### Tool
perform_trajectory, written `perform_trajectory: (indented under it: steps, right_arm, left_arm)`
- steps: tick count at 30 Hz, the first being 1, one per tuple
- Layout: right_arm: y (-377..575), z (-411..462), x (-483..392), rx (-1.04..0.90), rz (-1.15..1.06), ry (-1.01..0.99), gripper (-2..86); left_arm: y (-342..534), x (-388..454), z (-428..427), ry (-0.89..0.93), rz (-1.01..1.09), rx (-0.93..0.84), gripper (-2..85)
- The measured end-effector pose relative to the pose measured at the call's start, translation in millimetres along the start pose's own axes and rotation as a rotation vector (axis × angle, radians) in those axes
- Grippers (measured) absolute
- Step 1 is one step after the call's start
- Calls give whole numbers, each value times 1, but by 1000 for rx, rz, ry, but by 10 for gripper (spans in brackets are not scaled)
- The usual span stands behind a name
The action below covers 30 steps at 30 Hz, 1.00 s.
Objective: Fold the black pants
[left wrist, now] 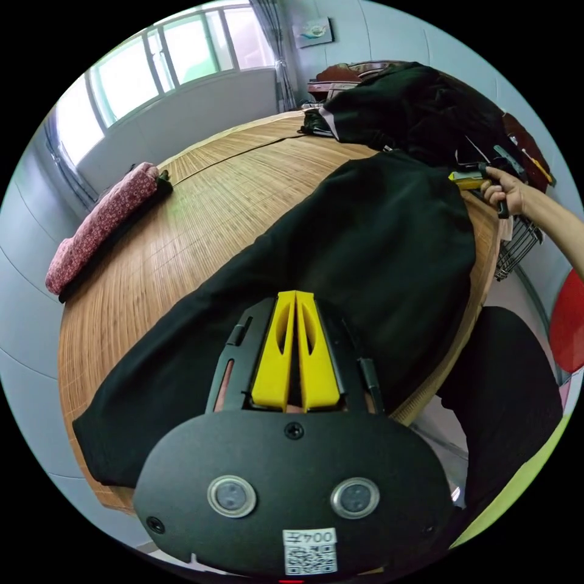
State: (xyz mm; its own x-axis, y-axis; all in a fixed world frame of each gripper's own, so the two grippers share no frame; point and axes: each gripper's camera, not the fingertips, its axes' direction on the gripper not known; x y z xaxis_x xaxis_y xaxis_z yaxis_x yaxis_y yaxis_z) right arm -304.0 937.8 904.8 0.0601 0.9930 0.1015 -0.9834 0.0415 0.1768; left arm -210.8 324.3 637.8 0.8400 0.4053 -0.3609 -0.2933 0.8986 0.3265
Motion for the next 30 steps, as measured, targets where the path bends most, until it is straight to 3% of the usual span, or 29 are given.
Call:
perform_trajectory:
  steps: [5,8,10,15,19,21,23,25,28,30]
  right_arm:
    - [70,-71,11,88,-66,21,27]
    - [108,-102,51,124,-60,-111,88]
    - [115,-103,77,85,-24,-152,117]
    - [105,-92,99,23,9,-261,135]
    - [90,-73,86,-54,-12,-324,80]
    - [90,-82,70,-58,-18,-290,50]
    - [106,-137,11,82,-299,-109,40]
    - [112,-143,1,115,-386,16,41]
    - [99,-94,48,-121,-217,15,54]
    - [109,-108,61,-45,-166,-80,61]
  left_arm:
    - [23,-41,-9,88,46,-6,0]
    - [45,-79,-19,193,4,3,0]
    - [48,-97,-35,160,-79,-10,0]
    - [33,-66,-73,233,-117,199,0]
    - [14,-13,-32,279,48,10,1]
    - [16,-9,-31,253,66,21,1]
    - [17,-19,-31,308,54,2,1]
    - [21,-31,-30,392,52,4,0]
    - [17,-35,-30,400,31,-7,0]
    - [13,-36,-37,392,12,-21,0]
